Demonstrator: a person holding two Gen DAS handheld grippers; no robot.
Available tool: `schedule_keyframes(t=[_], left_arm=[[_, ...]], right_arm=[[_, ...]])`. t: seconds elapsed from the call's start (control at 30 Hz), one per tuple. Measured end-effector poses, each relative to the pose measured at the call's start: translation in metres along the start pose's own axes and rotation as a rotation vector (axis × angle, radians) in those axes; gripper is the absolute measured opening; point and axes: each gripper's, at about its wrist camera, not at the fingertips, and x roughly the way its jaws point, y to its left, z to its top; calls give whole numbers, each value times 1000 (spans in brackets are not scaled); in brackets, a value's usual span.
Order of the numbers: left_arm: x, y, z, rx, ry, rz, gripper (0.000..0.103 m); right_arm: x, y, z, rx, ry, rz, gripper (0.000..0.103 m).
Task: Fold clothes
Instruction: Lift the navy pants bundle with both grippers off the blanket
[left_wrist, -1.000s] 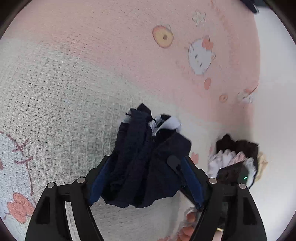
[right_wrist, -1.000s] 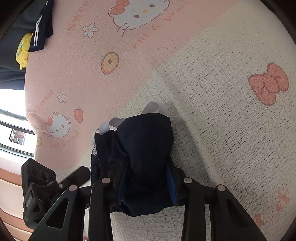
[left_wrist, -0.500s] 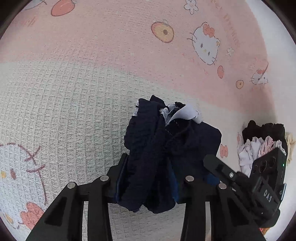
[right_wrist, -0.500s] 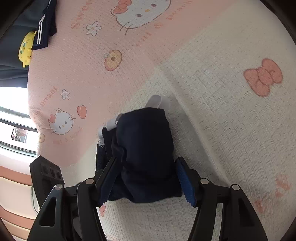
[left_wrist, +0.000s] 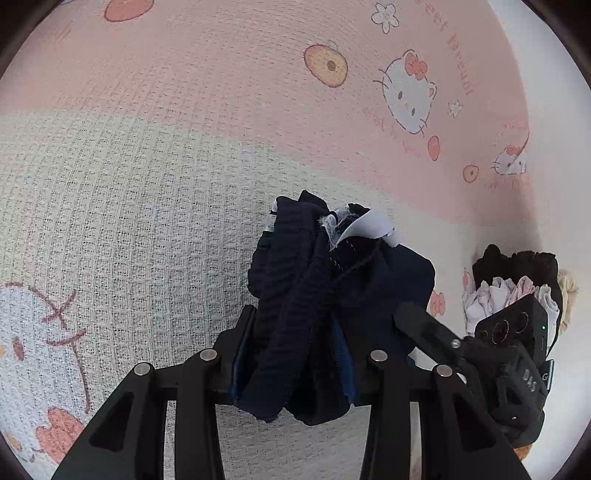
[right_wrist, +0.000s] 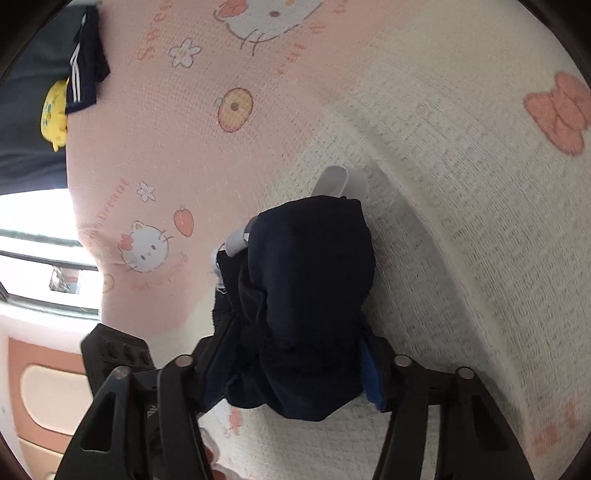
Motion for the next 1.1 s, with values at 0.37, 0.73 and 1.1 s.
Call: schedule_keyframes(t=[0.37, 0.73, 1.1], left_arm=[[-2, -12, -6, 30, -33, 70, 36], [-26, -62, 6, 39, -102, -12, 22], [-44, -74, -3, 64, -103, -71, 21]], right_arm=[[-6, 13, -1, -121, 13, -106, 32], [-49, 49, -4, -259, -45, -94, 27], [-77, 61, -5, -290, -74, -116, 27]])
